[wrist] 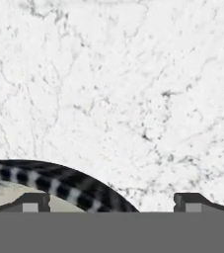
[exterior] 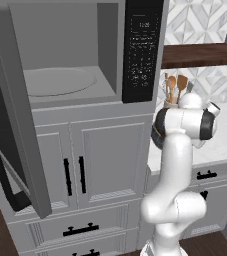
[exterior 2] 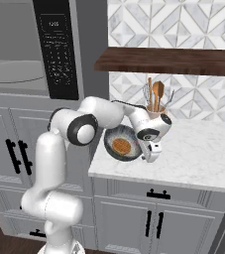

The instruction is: Open the microwave, place the bowl with waffle inside the microwave, then close the microwave door and turn it on.

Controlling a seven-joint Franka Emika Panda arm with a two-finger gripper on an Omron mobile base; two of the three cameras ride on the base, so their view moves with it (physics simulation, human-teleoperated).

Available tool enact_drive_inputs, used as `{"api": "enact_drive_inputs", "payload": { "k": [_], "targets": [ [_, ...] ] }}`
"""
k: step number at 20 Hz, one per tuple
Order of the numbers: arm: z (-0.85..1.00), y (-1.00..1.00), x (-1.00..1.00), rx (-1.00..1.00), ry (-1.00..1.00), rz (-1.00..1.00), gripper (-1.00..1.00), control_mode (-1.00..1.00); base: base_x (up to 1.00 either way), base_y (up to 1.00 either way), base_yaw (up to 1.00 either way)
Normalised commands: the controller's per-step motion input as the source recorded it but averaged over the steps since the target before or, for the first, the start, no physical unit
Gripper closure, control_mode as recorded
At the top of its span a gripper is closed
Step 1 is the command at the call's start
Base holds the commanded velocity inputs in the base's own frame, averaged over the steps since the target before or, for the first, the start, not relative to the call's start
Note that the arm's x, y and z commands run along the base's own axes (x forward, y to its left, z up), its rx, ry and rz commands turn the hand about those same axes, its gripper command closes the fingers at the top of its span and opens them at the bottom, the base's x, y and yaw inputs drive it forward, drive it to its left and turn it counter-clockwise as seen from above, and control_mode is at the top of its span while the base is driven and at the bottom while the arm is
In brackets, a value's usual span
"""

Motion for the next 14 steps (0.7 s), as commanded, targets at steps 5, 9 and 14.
{"api": "enact_drive_inputs", "payload": {
  "k": [5, 9, 14],
  "targets": [
    [-0.15, 0.74, -0.18, -0.03, -0.08, 0.03, 1.0, -1.0, 0.0, 0.0, 0.0],
    [-0.01, 0.79, -0.14, -0.11, -0.13, 0.01, 1.0, -1.0, 0.0, 0.0, 0.0],
    [0.06, 0.48, -0.47, -0.12, -0.2, 0.04, 1.0, -1.0, 0.0, 0.0, 0.0]
  ]
}}
